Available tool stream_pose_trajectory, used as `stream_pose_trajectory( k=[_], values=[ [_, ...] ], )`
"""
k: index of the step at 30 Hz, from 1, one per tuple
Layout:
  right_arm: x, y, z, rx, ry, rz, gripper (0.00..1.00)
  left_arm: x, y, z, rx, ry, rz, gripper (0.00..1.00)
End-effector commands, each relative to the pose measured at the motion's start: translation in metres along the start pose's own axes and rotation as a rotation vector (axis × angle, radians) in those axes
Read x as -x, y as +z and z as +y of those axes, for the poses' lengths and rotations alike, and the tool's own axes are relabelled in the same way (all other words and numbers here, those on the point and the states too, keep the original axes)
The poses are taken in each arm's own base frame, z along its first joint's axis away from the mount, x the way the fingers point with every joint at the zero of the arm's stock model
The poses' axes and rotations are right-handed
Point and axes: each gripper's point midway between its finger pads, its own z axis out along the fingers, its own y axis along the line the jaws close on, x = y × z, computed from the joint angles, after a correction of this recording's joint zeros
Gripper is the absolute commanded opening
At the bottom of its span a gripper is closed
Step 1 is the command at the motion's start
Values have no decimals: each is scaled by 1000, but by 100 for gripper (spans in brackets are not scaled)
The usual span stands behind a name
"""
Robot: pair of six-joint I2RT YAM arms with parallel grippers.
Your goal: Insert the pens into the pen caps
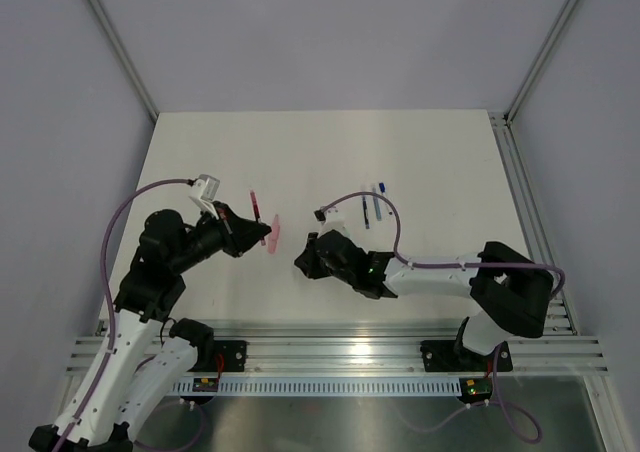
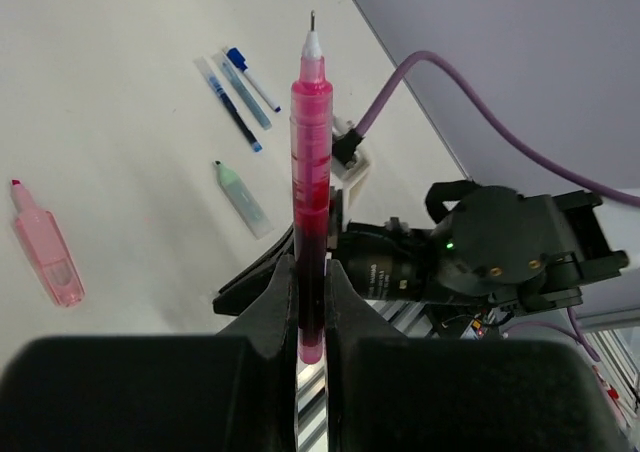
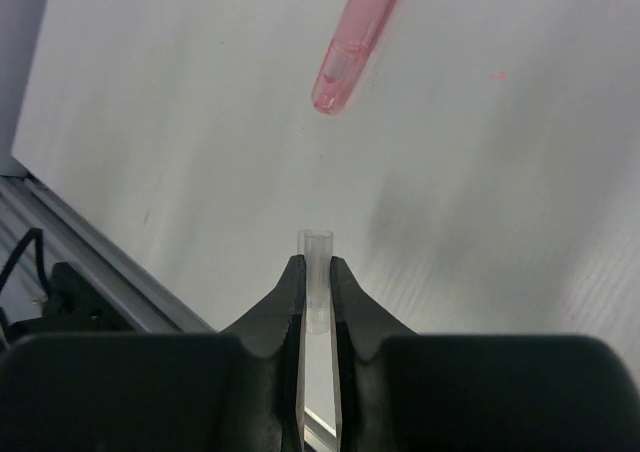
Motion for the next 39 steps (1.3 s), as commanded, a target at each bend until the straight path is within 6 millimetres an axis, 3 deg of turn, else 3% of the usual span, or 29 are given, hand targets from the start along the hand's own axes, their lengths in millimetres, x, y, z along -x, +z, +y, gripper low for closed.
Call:
stream_pose_trajectory(
  k=[1, 7, 12, 17, 21, 22, 29, 36, 39],
  values=[
    [36, -24, 22, 85, 28, -142, 0, -9, 1, -10, -63, 24, 48, 0],
    [41, -44, 19, 118, 50, -181, 0, -35, -2, -11, -101, 64, 126, 0],
    [62, -71, 31, 208, 86, -266, 0, -57, 2, -8, -128, 64, 188, 0],
    [95, -102, 48, 274, 77, -365, 0, -50, 8, -19, -176, 92, 148, 0],
    [125, -132, 54, 289, 55, -459, 0, -30, 10, -46, -253, 148, 90, 0],
    [137, -145, 58, 297, 56, -493, 0, -18, 11, -56, -277, 180, 49, 0],
    [180, -196, 56, 265, 1, -635, 0, 7, 29, -83, -354, 218, 24, 0],
    [220, -235, 70, 288, -15, -763, 0, -4, 37, -102, -447, 215, 64, 0],
    [231, -238, 80, 297, -35, -793, 0, -11, 36, -102, -461, 218, 76, 0]
  ],
)
